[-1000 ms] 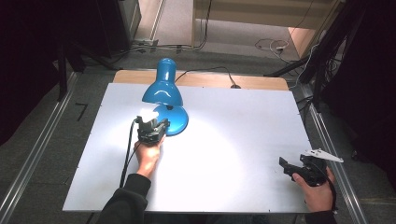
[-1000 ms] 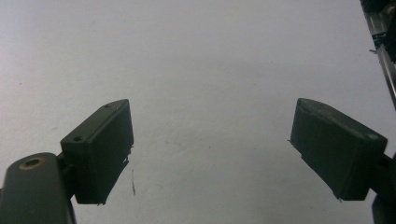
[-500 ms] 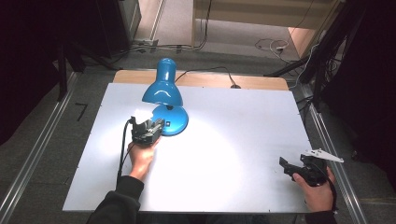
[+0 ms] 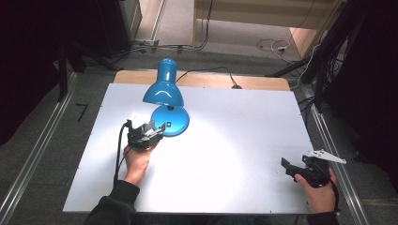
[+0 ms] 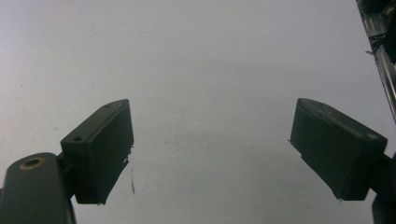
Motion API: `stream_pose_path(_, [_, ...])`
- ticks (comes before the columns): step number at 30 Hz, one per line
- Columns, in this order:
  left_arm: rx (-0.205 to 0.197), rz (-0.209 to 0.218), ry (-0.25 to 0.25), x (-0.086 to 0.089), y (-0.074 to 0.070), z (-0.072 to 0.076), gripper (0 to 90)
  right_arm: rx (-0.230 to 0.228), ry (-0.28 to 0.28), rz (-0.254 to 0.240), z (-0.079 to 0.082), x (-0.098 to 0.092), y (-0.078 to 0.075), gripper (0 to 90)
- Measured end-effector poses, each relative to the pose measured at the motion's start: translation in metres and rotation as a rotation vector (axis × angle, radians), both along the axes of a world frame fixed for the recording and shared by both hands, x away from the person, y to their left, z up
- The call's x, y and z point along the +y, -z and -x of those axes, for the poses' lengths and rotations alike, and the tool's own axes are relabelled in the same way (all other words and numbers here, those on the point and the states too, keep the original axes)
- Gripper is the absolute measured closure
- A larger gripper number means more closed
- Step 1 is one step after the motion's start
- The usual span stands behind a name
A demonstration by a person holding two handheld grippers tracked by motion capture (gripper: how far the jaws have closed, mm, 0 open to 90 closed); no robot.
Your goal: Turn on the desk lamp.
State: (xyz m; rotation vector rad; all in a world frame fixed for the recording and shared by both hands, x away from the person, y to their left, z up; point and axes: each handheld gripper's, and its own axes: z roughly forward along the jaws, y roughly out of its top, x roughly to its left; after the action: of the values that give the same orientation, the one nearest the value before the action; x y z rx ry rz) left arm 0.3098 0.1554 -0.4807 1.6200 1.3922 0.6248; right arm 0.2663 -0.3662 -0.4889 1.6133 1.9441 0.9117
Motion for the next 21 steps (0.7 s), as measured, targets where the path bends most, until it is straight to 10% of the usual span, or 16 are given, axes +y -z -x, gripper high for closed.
stream_pose_path(21, [0.008, -0.021, -0.011, 0.012, -0.002, 0.024, 35.0, -0.004, -0.003, -0.002, 0.001, -0.001, -0.001, 12.1])
